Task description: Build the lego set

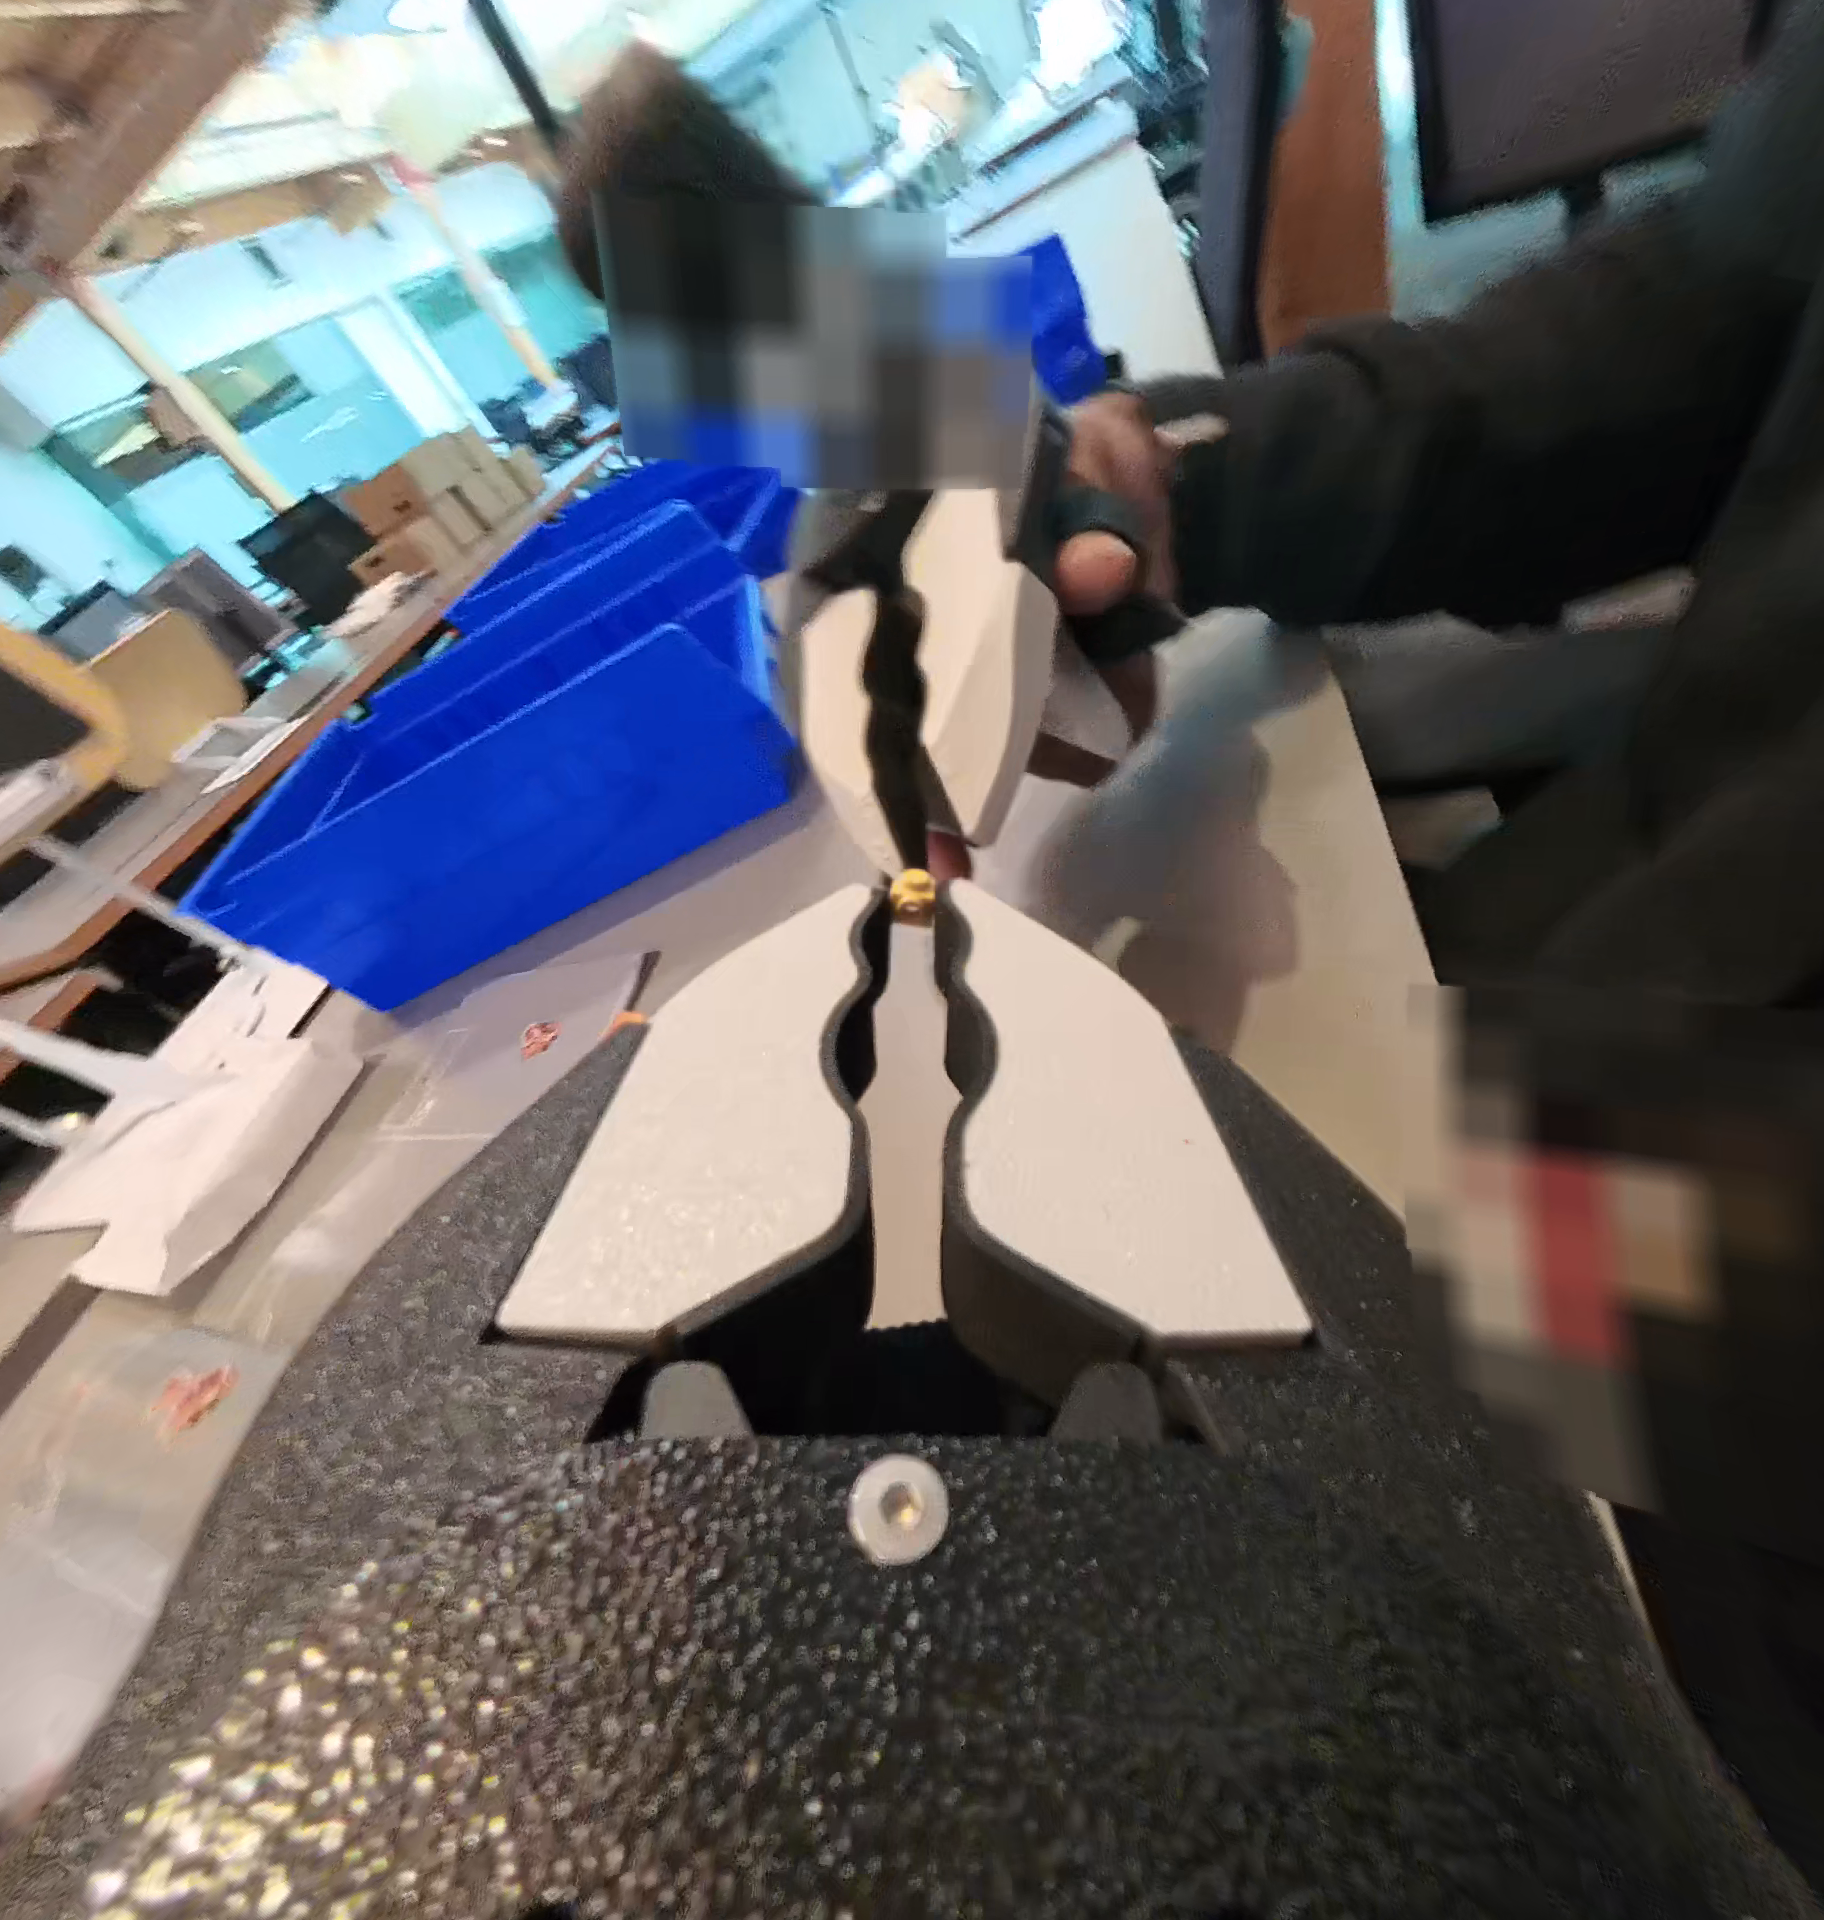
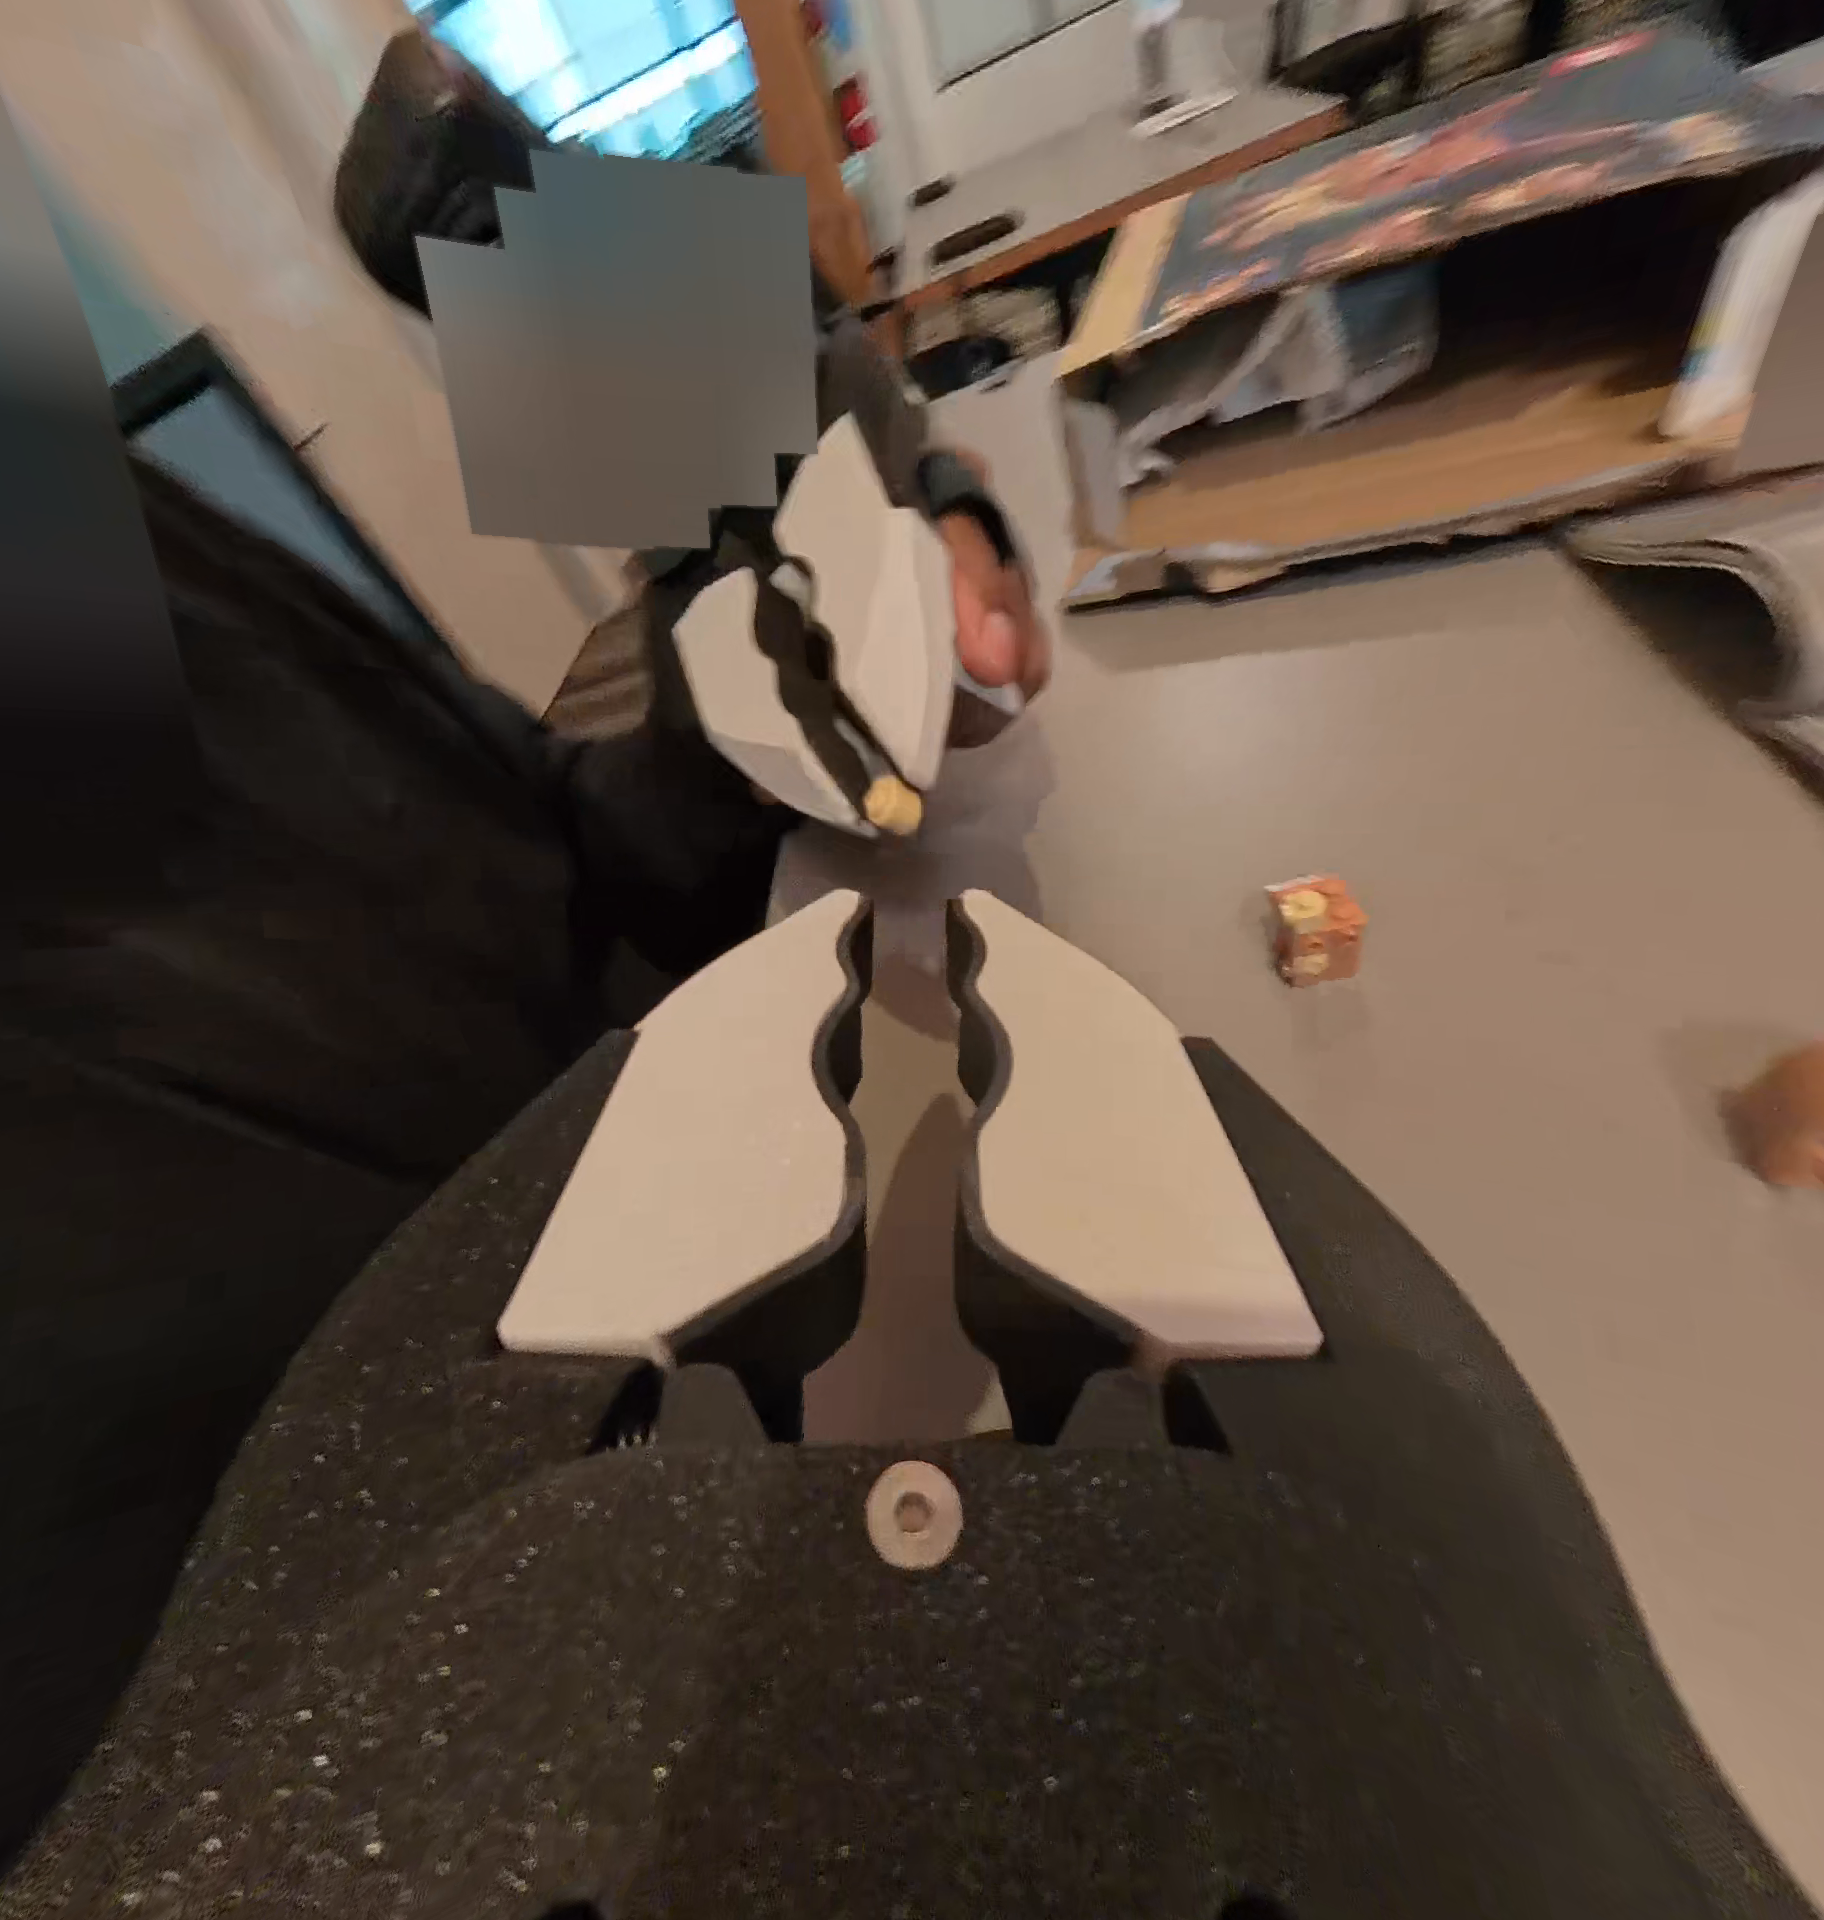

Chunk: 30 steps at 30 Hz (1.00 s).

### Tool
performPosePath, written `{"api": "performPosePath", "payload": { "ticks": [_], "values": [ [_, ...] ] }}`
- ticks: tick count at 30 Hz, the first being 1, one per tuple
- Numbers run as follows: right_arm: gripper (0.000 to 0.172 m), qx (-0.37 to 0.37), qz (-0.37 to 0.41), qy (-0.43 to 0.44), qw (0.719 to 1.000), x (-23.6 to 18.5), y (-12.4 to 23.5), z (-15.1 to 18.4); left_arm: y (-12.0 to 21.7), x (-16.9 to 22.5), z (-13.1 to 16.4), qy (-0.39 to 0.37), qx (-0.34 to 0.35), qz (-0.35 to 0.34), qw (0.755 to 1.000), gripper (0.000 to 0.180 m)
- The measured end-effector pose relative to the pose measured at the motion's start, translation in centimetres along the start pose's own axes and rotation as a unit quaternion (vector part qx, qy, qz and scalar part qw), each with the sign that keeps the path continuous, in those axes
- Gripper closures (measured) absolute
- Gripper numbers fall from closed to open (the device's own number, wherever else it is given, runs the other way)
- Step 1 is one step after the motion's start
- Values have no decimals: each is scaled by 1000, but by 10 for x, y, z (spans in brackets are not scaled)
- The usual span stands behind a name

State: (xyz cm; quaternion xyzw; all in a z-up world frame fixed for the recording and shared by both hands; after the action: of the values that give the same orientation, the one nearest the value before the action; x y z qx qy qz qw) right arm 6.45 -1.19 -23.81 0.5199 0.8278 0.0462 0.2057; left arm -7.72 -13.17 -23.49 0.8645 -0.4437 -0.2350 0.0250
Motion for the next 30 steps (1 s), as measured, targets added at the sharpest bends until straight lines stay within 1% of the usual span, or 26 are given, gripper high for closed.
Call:
{"api": "performPosePath", "payload": {
  "ticks": [2, 4, 6, 7, 9, 10, 12, 13, 16, 24, 30],
  "values": [
    [160, 15, 76, -81, 994, 2, 4, 2, -1, -4, 1, 52, 23, -47, 997, 173],
    [161, 47, 120, -162, 978, 0, 8, 6, -6, -2, 6, 105, 31, -82, 991, 173],
    [163, 75, 140, -196, 968, -5, 9, 9, -14, 3, 13, 146, 30, -101, 984, 173],
    [162, 76, 151, -202, 965, -6, 7, 10, -17, 5, 14, 151, 22, -103, 983, 173],
    [159, 72, 164, -206, 962, -7, 2, 14, -20, 9, 12, 131, 13, -118, 984, 173],
    [158, 72, 159, -211, 962, -7, -1, 15, -22, 11, 11, 131, 10, -110, 985, 173],
    [159, 79, 137, -227, 961, -8, -5, 15, -22, 11, 11, 128, 7, -116, 985, 173],
    [161, 87, 125, -233, 960, -9, -5, 15, -22, 12, 11, 126, 11, -116, 985, 173],
    [159, 101, 84, -252, 959, -12, -7, 16, -21, 13, 10, 122, 19, -109, 986, 173],
    [161, 113, 68, -275, 952, -11, -6, 23, -24, 17, 9, 90, 13, -112, 990, 173],
    [161, 112, 65, -276, 952, -10, -7, 24, -25, 17, 9, 84, 6, -112, 990, 173]
  ]
}}
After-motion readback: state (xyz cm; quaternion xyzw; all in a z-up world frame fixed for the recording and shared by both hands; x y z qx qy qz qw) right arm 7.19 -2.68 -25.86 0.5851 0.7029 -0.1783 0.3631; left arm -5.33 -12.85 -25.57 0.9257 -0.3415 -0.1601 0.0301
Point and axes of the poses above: each gripper's, where its closed fingertips meet, y back along the fingers, z out of its underside, x = y × z across the jaws, the point moved 9 cm from there along y, back along the fingers, and after that the axes turned 8 degrees about z, right-handed, at the moved point
